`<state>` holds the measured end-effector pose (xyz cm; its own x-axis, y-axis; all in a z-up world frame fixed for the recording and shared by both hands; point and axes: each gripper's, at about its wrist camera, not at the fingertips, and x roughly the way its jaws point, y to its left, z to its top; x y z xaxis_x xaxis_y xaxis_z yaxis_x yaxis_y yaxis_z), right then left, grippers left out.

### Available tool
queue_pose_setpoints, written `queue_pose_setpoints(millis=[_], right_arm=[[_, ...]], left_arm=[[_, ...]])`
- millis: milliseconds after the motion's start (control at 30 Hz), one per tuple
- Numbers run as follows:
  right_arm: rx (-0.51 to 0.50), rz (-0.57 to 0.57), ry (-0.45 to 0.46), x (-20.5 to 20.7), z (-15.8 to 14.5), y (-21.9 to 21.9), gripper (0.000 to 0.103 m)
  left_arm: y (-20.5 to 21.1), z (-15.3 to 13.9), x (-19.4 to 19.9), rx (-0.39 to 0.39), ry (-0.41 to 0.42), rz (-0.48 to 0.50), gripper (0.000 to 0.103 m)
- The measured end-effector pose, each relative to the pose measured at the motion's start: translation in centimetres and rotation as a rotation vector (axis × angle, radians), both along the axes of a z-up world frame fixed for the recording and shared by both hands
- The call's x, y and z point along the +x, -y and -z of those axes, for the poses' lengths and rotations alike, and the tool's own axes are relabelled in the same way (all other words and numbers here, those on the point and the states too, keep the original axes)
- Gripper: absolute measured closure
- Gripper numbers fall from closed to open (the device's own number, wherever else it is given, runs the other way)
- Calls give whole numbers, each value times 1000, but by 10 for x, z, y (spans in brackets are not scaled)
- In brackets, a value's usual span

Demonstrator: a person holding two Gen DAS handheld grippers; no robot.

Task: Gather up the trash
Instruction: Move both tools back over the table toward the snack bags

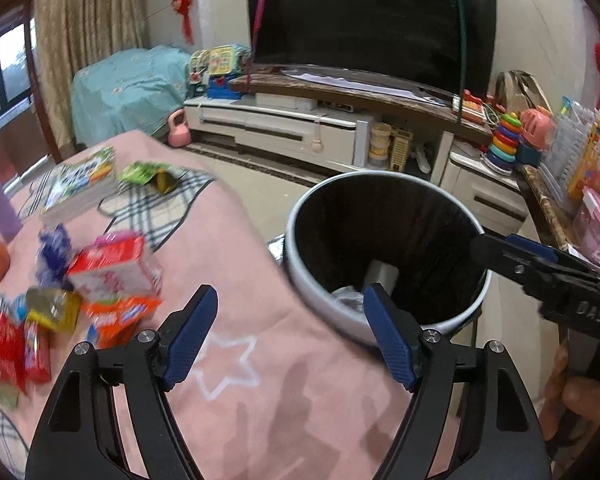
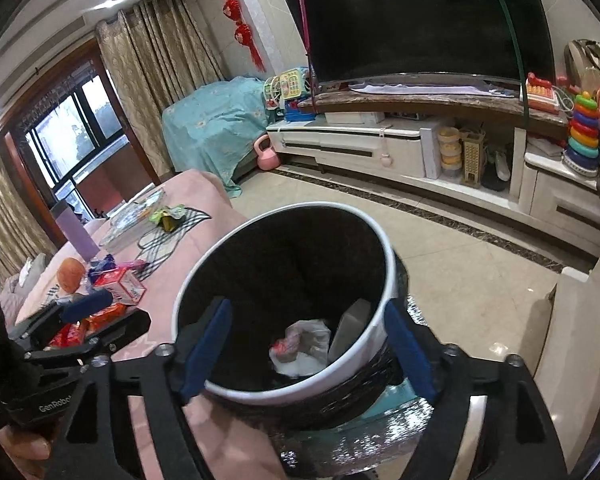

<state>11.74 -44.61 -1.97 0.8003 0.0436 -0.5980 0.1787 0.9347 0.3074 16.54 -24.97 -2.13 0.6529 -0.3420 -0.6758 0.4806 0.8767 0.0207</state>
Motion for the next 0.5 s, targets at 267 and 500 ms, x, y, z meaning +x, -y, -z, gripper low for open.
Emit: queue_pose_setpoints(millis=[267,500], right_arm=[[46,-63,27,-9,-2,-39,6],[67,-149,19,-10,4,-83,6]], left_arm=[[-59,12,-17,-37,-30,-104,23],[-108,20,-29,-56,-48,-187,22]])
